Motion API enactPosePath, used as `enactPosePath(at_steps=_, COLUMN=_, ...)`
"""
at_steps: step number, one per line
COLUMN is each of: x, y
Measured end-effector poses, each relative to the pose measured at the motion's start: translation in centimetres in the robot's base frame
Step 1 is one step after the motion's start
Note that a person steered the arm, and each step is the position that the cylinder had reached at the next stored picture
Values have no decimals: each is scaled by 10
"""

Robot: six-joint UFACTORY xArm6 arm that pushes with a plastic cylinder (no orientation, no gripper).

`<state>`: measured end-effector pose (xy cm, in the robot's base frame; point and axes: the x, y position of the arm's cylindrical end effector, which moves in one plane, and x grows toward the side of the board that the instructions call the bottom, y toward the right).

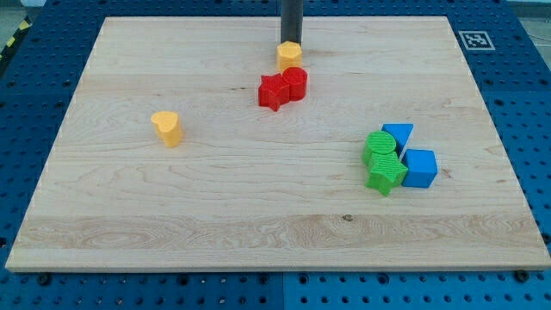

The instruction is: Push the yellow heart above the red star

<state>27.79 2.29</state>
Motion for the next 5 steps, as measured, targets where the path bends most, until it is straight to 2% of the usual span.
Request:
enactPosePath(at_steps=4, x=20, y=1)
enactPosePath(at_steps=5, x=-2, y=-49)
